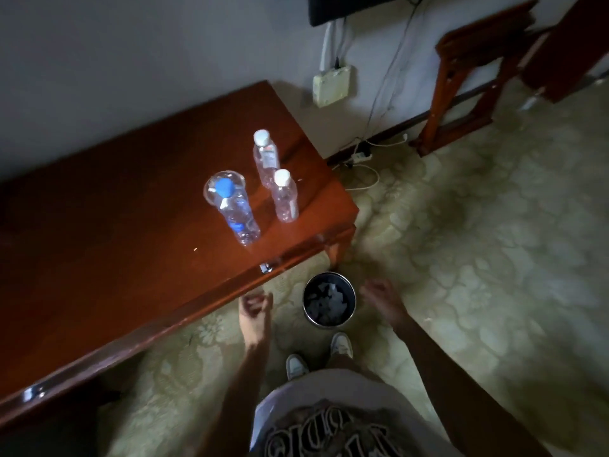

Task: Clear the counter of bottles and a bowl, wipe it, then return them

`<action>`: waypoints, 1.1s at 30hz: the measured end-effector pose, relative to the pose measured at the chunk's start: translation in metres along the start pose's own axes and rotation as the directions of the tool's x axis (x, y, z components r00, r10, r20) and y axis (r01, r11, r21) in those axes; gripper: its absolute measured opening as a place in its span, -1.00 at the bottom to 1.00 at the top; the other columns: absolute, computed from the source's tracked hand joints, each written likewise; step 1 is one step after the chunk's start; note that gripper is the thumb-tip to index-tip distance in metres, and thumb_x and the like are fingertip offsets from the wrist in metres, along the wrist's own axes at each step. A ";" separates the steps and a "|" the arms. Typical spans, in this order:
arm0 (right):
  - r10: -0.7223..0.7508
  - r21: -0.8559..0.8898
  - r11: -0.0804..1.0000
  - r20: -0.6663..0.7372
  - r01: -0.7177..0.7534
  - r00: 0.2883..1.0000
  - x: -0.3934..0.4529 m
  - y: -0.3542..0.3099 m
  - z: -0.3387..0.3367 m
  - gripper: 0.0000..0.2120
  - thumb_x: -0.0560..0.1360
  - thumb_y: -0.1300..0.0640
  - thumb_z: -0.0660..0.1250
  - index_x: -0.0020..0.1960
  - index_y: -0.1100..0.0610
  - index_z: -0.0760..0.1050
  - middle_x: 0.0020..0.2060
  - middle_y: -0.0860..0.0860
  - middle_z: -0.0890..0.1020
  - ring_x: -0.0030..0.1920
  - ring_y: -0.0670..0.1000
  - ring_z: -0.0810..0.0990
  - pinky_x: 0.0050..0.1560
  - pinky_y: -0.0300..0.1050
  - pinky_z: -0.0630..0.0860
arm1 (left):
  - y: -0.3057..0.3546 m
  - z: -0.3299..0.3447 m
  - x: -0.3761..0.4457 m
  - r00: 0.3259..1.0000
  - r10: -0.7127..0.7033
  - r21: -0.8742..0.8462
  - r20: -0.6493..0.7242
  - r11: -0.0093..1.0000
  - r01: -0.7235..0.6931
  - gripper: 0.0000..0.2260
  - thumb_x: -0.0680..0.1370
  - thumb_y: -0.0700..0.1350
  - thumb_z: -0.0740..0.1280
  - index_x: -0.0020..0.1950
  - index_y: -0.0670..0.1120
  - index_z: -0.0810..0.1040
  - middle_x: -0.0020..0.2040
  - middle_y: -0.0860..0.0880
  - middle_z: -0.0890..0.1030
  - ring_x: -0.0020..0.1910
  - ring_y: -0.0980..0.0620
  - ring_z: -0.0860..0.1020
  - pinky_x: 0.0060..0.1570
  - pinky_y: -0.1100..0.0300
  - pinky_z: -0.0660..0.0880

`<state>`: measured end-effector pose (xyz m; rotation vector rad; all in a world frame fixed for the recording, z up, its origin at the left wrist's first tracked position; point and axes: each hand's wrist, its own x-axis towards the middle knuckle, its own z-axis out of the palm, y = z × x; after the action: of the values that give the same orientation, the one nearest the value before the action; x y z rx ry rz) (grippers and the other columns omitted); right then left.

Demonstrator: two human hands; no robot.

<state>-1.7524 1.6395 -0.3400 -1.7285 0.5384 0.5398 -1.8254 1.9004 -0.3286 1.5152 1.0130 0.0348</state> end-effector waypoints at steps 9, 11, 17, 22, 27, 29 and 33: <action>0.483 0.381 0.845 -0.237 -0.376 0.843 -0.111 0.177 -0.109 -0.93 0.59 0.20 0.27 0.02 0.21 0.48 -0.13 0.16 0.62 -0.28 0.04 0.56 -0.34 -0.22 0.32 | -0.029 0.116 -0.034 0.628 -0.617 0.657 0.474 0.723 0.214 -0.67 0.64 -0.03 0.22 0.33 -0.19 0.46 0.13 -0.12 0.57 -0.04 -0.02 0.55 -0.09 0.14 0.43; 0.534 0.456 0.807 -0.290 -0.376 0.794 -0.129 0.207 -0.124 -0.86 0.60 0.22 0.26 0.02 0.31 0.49 -0.18 0.17 0.56 -0.30 0.03 0.53 -0.35 -0.22 0.31 | -0.018 0.160 -0.050 0.590 -0.623 0.725 0.514 0.683 0.089 -0.74 0.65 -0.03 0.20 0.26 -0.14 0.47 0.14 -0.12 0.56 0.06 -0.07 0.52 0.06 0.10 0.39; 0.654 0.631 0.680 -0.290 -0.375 0.698 -0.129 0.267 -0.166 -0.68 0.61 0.31 0.17 0.27 0.53 0.36 -0.18 0.25 0.52 -0.27 0.06 0.50 -0.26 -0.11 0.37 | -0.006 0.257 -0.074 0.566 -0.544 0.730 0.619 0.664 -0.160 -0.89 0.62 -0.09 0.27 0.08 -0.11 0.49 -0.17 -0.03 0.60 -0.25 0.06 0.54 -0.15 0.17 0.44; 0.641 0.596 0.702 -0.293 -0.389 0.709 -0.077 0.275 -0.239 -0.70 0.59 0.34 0.21 0.26 0.51 0.37 -0.16 0.18 0.51 -0.19 0.09 0.52 -0.36 -0.23 0.57 | -0.014 0.311 -0.074 0.649 -0.577 0.798 0.497 0.598 -0.080 -0.85 0.61 -0.05 0.25 0.02 -0.10 0.56 -0.15 -0.02 0.63 -0.20 0.06 0.57 -0.22 0.20 0.43; 0.504 0.427 0.827 -0.276 -0.366 0.818 -0.016 0.219 -0.338 -0.81 0.58 0.18 0.29 0.15 0.24 0.46 -0.07 0.13 0.60 -0.19 0.02 0.59 -0.28 -0.13 0.43 | -0.006 0.347 -0.066 0.711 -0.576 0.809 0.402 0.587 0.018 -0.72 0.62 -0.06 0.25 0.17 -0.23 0.57 0.01 -0.14 0.65 -0.09 -0.04 0.59 -0.15 0.16 0.48; 0.460 0.406 0.851 -0.271 -0.333 0.845 0.006 0.191 -0.380 -0.86 0.58 0.17 0.27 0.12 0.19 0.47 -0.09 0.09 0.61 -0.19 0.00 0.60 -0.26 -0.15 0.42 | 0.004 0.369 -0.070 0.716 -0.582 0.829 0.385 0.560 0.009 -0.72 0.63 -0.05 0.22 0.15 -0.23 0.57 0.05 -0.16 0.64 -0.04 -0.07 0.58 -0.10 0.17 0.45; 0.430 0.469 0.840 -0.267 -0.274 0.862 0.046 0.156 -0.450 -0.94 0.60 0.17 0.25 -0.05 0.08 0.46 -0.10 0.08 0.63 -0.17 0.03 0.60 -0.21 -0.14 0.42 | 0.018 0.428 -0.073 0.697 -0.595 0.850 0.401 0.525 -0.041 -0.73 0.64 -0.02 0.21 0.15 -0.17 0.56 0.02 -0.13 0.64 -0.10 -0.04 0.55 -0.15 0.20 0.43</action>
<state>-1.7799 1.1645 -0.3945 -1.3152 1.1780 0.3266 -1.6213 1.5212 -0.3824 1.9050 0.6709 -1.3572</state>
